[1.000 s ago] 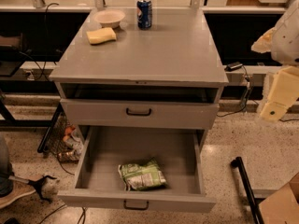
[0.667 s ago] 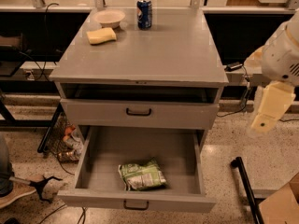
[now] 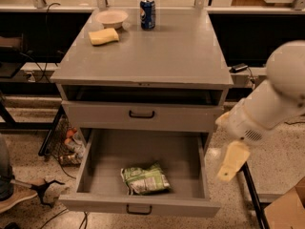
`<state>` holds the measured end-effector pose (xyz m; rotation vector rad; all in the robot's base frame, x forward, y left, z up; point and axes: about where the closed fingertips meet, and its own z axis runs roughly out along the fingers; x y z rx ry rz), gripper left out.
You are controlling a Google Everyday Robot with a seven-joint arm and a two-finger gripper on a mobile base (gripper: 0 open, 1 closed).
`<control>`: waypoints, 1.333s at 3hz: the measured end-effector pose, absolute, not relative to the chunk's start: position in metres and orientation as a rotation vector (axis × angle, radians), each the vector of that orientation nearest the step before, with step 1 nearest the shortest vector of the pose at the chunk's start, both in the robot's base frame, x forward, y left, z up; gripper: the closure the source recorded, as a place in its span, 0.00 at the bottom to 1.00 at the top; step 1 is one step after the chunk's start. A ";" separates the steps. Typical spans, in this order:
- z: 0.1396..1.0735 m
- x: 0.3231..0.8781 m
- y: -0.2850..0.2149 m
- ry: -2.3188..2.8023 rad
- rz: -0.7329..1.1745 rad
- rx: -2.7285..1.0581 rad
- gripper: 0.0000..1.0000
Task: Pick green jalapeno chip bag from middle drawer and place on counter
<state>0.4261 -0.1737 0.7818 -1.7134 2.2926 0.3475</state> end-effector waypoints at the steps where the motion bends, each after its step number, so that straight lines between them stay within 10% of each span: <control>1: 0.708 0.422 -0.142 2.299 0.431 -1.690 0.00; 4: 0.676 0.439 -0.133 2.272 0.453 -1.627 0.00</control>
Offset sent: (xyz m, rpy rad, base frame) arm -0.0047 0.0286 -0.0666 0.0404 0.0369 -0.0058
